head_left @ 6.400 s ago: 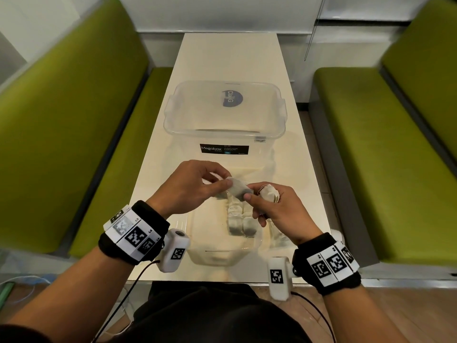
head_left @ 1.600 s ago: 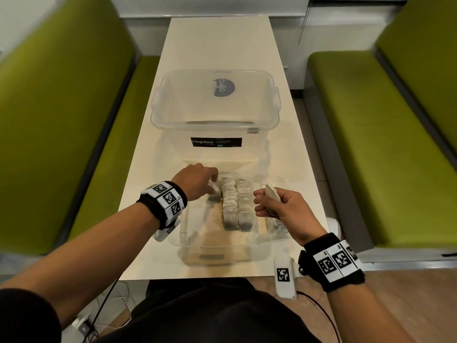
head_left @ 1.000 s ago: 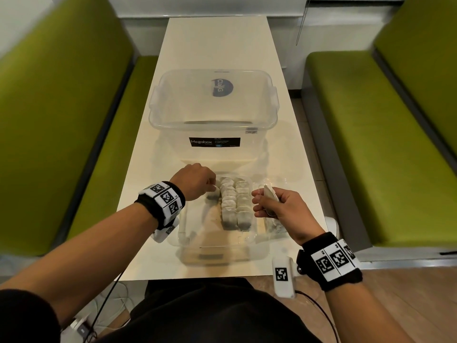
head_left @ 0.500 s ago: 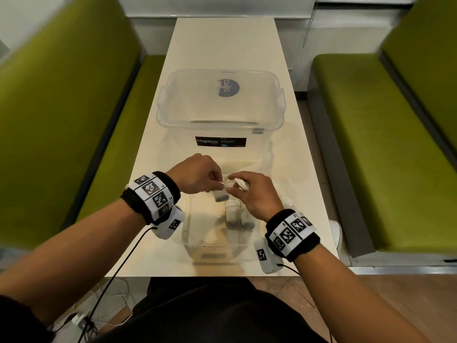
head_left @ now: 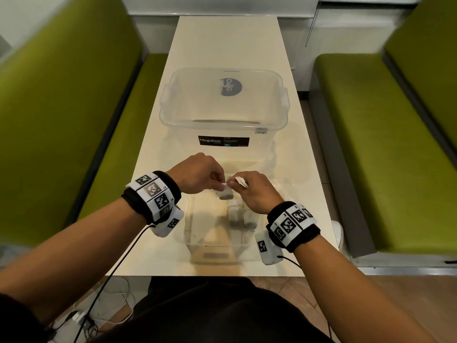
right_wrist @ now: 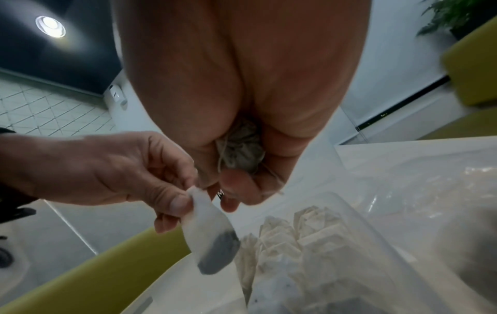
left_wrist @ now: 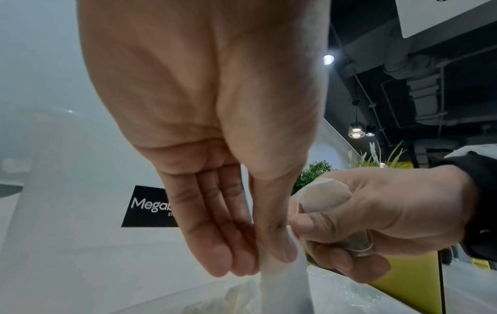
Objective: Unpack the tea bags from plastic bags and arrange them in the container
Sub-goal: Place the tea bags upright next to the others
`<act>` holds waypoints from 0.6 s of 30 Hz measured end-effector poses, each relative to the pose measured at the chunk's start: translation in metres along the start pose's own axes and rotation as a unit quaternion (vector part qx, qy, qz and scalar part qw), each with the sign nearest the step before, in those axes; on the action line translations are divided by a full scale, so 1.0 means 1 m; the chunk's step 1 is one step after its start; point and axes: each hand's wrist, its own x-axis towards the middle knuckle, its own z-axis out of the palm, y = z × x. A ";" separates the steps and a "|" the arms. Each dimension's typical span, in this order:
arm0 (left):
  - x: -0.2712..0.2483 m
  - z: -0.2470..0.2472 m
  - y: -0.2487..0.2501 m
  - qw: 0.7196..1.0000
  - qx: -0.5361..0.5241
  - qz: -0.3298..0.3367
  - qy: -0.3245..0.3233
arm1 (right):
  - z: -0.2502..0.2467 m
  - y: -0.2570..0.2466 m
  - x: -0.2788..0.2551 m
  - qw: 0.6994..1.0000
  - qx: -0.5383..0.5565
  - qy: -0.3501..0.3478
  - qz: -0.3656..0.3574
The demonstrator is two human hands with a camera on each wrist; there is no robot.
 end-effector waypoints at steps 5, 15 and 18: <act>0.007 0.007 -0.007 0.999 0.028 -0.028 0.001 | -0.011 0.010 -0.007 0.997 0.066 0.041 0.018; 0.026 0.035 -0.015 0.995 0.072 -0.068 -0.020 | -0.041 0.026 -0.058 0.876 0.456 0.000 0.161; 0.031 0.038 -0.016 0.995 0.068 -0.072 -0.019 | -0.043 0.033 -0.069 0.860 0.482 -0.024 0.166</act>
